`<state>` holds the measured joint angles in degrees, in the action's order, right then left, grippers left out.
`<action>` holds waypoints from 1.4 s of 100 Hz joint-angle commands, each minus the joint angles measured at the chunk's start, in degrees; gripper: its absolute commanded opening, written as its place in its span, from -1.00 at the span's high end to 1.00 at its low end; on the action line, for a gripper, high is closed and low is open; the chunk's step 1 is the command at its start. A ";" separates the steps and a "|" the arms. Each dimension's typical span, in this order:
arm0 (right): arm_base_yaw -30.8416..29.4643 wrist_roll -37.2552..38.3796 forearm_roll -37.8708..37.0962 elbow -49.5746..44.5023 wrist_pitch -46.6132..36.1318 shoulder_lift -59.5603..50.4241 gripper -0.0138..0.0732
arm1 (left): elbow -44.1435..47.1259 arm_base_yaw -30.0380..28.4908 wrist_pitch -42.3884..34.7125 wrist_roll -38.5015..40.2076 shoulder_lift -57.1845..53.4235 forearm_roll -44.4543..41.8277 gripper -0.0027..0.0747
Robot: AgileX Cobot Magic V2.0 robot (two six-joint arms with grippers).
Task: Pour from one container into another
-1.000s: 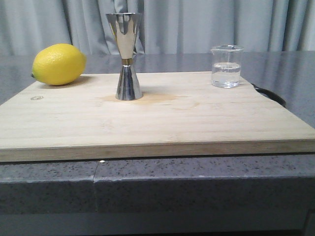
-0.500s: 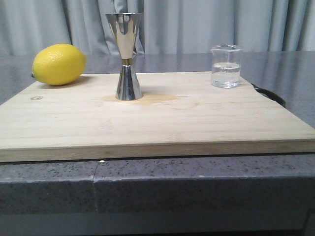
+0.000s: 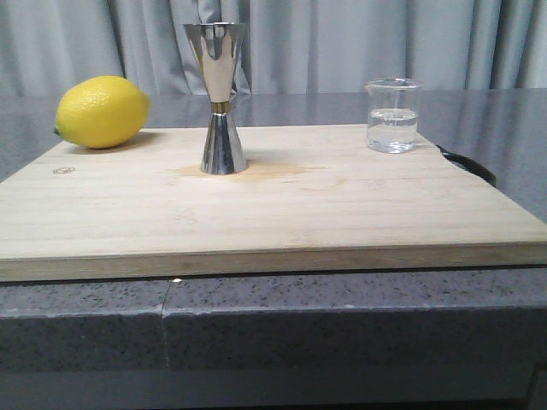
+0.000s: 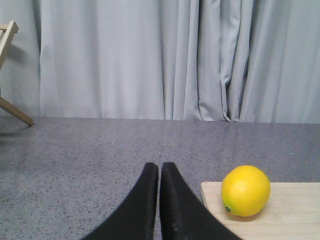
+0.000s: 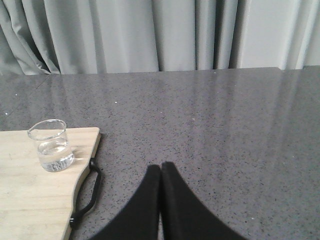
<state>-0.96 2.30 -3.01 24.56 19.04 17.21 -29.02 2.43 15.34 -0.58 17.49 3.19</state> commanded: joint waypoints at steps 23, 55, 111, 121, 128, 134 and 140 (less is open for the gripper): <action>-0.32 -0.61 -1.02 2.07 -3.83 1.05 -0.38 | -1.88 -0.17 -3.72 0.58 0.95 -6.19 -0.12; -0.32 -0.61 -1.02 2.07 -3.83 1.05 -0.45 | -1.88 -0.17 -3.85 0.58 0.95 -6.19 -0.17; -0.32 -0.61 -1.02 6.59 1.32 1.90 -0.72 | -6.58 -0.06 0.41 0.58 6.56 0.56 -0.65; -0.32 -0.61 -1.02 9.00 6.85 4.09 -0.73 | -9.31 0.58 3.64 -1.15 10.60 2.21 -0.64; -0.32 -0.61 -1.02 10.73 10.50 6.10 -0.73 | -11.38 2.20 6.89 -5.43 14.16 5.64 -0.64; -0.32 -0.61 -1.02 12.02 12.57 7.92 -0.73 | -12.94 4.19 9.24 -9.47 17.59 9.76 -0.64; -0.32 -0.61 -0.87 12.64 13.53 9.30 -0.73 | -14.60 6.31 11.13 -14.05 20.78 14.11 -0.64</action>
<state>-0.96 2.30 -3.25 34.33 34.17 23.98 -39.77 5.99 27.20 -8.57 33.80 10.93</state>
